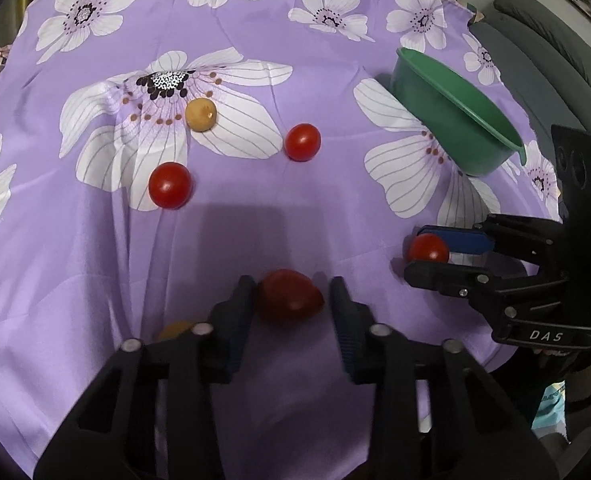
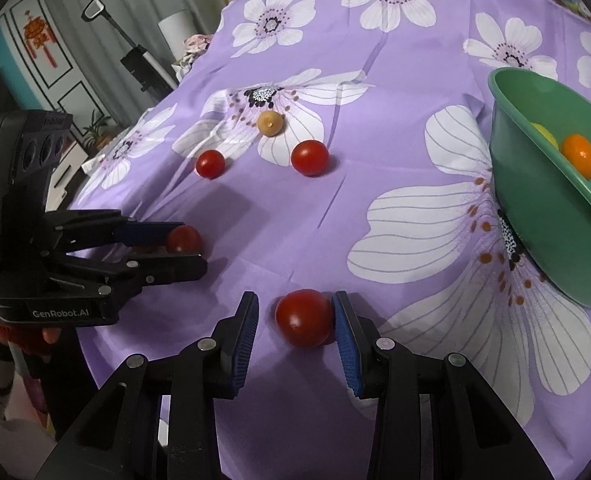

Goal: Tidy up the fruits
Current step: 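Close the right tool on the red cherry tomato and lift it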

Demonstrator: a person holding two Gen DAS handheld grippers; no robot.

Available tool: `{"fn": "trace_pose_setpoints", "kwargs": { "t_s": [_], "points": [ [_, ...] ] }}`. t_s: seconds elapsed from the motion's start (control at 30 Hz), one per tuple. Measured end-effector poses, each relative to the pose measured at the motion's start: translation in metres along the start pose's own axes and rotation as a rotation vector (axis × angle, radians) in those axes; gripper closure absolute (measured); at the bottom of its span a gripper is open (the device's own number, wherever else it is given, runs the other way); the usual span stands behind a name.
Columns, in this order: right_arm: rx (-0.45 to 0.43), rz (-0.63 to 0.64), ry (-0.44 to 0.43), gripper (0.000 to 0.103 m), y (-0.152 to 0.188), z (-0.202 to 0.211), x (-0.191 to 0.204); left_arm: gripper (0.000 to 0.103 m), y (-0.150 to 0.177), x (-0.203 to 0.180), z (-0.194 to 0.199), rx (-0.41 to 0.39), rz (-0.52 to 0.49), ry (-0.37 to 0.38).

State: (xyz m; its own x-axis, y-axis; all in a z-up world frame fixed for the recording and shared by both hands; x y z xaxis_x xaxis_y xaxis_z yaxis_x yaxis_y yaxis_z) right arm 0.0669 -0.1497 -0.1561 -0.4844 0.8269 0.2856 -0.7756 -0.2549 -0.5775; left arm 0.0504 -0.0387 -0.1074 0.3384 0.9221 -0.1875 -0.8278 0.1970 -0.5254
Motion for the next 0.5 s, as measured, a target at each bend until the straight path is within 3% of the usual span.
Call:
{"fn": "trace_pose_setpoints", "kwargs": {
  "t_s": [0.23, 0.5],
  "points": [
    [-0.010, -0.025, -0.010, 0.072, -0.001, -0.001, -0.003, 0.073, -0.001, -0.005, -0.001, -0.003, -0.006, 0.019],
    [-0.042, -0.035, -0.037, 0.073, -0.003, 0.005, -0.002, 0.073, -0.008, -0.013, 0.010, -0.041, -0.027, 0.026]
  ]
}}
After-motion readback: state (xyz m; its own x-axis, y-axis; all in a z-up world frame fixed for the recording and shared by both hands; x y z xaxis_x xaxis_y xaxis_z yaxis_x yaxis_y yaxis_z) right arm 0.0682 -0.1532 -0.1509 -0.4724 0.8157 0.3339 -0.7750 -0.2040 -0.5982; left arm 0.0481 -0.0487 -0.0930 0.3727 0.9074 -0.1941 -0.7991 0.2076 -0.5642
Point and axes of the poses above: each gripper's, at about its wrist camera, not at the fingertips, and z roughly against the way its jaws point, x to its left, y to its underside, the point moved 6 cm from there along -z, roughly the way its jaws point, and after that the axes turned 7 degrees about -z, right-handed, at the moved point
